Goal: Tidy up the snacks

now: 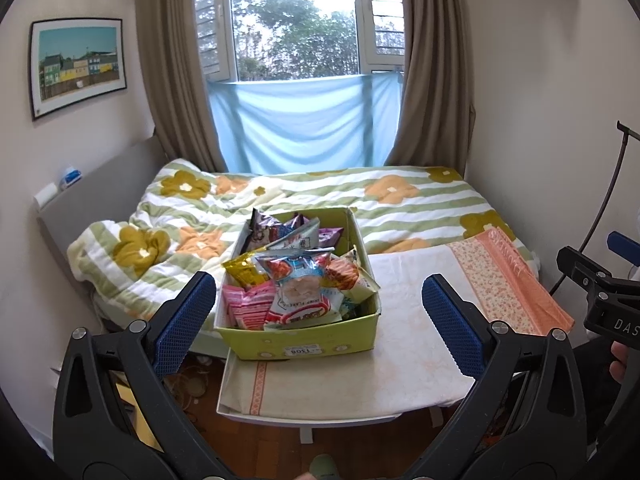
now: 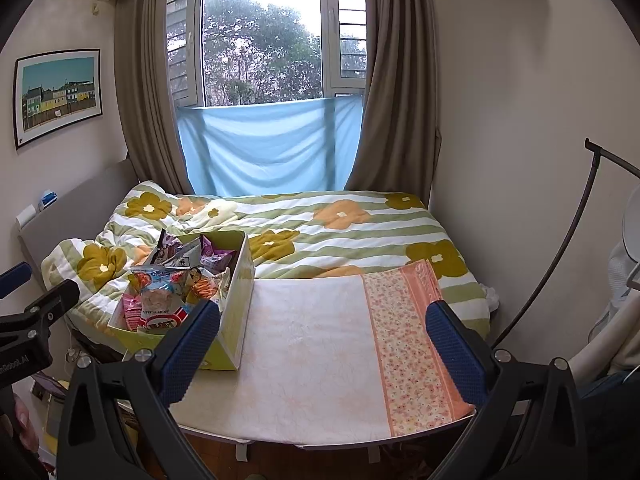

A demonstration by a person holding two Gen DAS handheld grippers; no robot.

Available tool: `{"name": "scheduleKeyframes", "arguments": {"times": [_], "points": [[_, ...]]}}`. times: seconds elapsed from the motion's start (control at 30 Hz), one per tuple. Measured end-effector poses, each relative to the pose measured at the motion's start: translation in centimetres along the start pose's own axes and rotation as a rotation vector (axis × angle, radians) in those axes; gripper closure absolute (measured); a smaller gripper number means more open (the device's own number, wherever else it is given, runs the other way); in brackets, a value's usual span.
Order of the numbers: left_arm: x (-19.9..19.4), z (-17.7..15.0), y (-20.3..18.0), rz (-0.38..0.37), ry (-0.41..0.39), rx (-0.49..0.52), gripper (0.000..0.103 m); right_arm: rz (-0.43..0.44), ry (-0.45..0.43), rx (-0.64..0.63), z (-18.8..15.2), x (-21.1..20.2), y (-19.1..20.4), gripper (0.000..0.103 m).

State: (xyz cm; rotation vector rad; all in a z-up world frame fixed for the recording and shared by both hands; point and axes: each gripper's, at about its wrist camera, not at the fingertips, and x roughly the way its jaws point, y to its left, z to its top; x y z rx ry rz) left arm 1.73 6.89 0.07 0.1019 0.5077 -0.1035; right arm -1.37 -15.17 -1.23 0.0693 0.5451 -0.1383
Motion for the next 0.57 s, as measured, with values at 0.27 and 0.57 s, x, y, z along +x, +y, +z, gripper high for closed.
{"name": "scheduleKeyframes", "arguments": {"times": [0.27, 0.57], "points": [[-1.6, 0.4, -0.1, 0.008, -0.077, 0.001, 0.001, -0.001, -0.001, 0.0, -0.1, 0.0, 0.0, 0.001], [-1.4, 0.5, -0.2, -0.017, -0.077, -0.015, 0.001, -0.004, 0.001, 0.002, -0.1, 0.2, -0.1, 0.001]]}}
